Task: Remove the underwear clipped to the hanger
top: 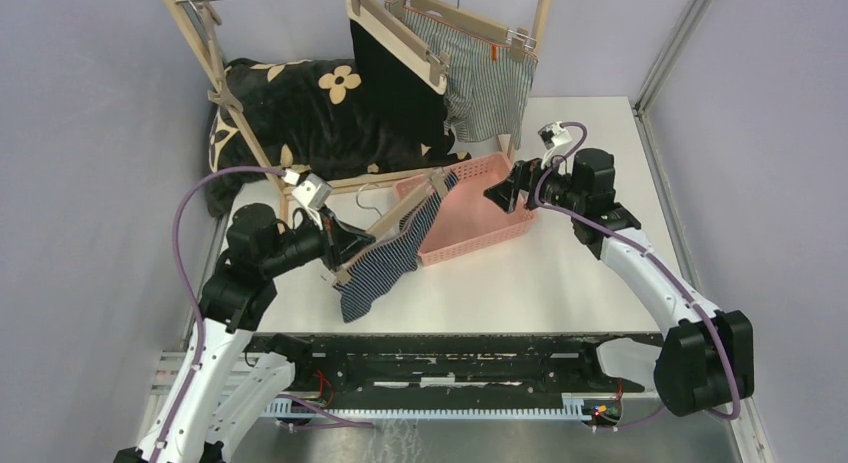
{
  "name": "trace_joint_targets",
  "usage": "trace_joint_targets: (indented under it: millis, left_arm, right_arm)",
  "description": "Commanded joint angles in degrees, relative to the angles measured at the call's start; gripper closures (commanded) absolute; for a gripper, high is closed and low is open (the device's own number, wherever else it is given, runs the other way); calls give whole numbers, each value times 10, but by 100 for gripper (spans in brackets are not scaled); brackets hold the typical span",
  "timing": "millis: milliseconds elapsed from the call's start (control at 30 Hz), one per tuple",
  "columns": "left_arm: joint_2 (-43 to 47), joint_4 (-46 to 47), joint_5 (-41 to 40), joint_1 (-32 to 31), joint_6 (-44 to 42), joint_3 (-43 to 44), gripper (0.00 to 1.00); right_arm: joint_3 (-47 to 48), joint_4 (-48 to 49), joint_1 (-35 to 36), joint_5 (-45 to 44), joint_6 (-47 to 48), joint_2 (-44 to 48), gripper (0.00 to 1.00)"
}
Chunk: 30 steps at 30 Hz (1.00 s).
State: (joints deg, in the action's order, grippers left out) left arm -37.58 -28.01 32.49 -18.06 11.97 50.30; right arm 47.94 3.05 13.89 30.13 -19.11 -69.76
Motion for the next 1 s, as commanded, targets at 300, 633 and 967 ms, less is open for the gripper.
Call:
trace_joint_targets:
  millis: [300,633,967]
  left_arm:
    - [33,42,230,0,29,-5,97]
    - [-28,144,238,1,66,-48,97]
    - [-45,183,224,0,78,-57,97]
  right_arm:
    - [35,92,4,208,-52,84,0]
    - [31,178,34,266,-114,74,0]
    - [29,172,48,245,-108,109,0]
